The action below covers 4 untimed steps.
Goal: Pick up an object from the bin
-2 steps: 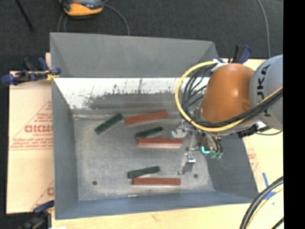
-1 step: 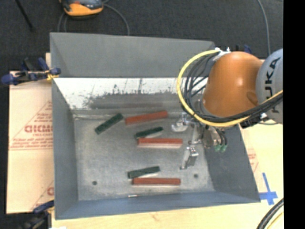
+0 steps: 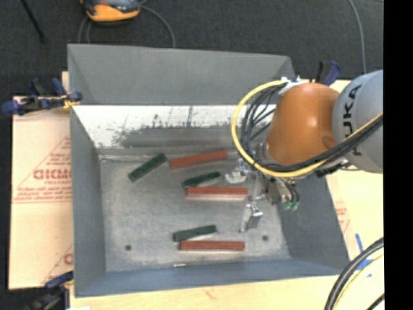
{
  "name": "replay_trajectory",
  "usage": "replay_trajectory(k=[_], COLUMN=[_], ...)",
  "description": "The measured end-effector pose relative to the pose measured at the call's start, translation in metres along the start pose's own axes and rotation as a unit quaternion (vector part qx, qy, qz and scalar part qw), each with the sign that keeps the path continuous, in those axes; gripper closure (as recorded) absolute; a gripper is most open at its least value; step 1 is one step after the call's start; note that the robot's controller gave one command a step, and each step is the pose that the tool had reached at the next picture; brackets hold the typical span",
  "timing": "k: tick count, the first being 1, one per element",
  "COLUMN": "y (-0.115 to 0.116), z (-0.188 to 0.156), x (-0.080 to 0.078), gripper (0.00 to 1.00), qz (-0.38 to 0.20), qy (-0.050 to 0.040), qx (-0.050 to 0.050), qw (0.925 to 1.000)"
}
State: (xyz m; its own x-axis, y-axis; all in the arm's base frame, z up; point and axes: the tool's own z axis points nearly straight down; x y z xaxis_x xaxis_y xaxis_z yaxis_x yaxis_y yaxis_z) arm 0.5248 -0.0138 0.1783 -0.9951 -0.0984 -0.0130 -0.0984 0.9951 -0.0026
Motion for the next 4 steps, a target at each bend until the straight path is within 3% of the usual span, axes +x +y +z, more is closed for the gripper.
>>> replay_trajectory(k=[1, 2, 3, 4], y=[0.003, 0.043, 0.043, 0.026], z=[0.061, 0.102, 0.102, -0.043], x=[-0.004, -0.004, -0.004, -0.011], gripper=[0.00, 1.00, 1.00, 1.00], qz=[-0.014, -0.065, -0.065, -0.214], qy=[0.0025, -0.0022, -0.0022, 0.0056], qx=[0.000, -0.001, -0.001, -0.002], qw=[0.9999, 0.9979, 0.9979, 0.9769])
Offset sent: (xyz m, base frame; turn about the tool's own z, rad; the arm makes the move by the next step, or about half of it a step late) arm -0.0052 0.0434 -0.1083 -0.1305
